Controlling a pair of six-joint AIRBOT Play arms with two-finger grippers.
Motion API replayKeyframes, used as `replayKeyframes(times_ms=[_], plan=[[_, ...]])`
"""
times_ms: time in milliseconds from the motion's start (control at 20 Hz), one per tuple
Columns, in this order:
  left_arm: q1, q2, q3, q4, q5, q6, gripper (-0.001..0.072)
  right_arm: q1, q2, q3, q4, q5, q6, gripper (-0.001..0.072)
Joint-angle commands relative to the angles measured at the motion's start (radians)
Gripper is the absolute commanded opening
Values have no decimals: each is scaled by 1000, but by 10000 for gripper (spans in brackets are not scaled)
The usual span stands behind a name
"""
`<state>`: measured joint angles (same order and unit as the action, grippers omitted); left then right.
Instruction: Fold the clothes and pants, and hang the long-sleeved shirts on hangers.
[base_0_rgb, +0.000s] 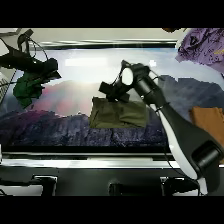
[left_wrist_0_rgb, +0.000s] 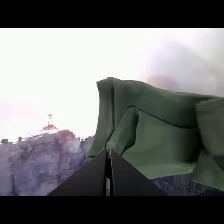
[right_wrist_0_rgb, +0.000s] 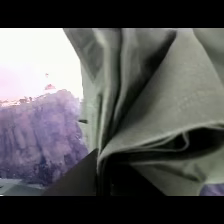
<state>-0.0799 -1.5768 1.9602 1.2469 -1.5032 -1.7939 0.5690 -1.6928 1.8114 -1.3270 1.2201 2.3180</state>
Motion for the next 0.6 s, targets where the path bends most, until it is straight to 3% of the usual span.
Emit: replayKeyframes(times_ms=[0,300,350,450,550], plan=[[14,6,0,8,-16,14,18,43,-67,1,25,-82,17,25],[14,6,-1,8,-16,14,18,60,-125,1,62,-129,5,29],[14,6,-1,8,-16,14,18,60,-134,1,86,-143,-14,66],[14,6,-1,8,-16,14,18,60,-141,1,143,-177,-69,230],[14,6,-1,8,-16,14,18,60,-133,1,201,-183,-156,291]])
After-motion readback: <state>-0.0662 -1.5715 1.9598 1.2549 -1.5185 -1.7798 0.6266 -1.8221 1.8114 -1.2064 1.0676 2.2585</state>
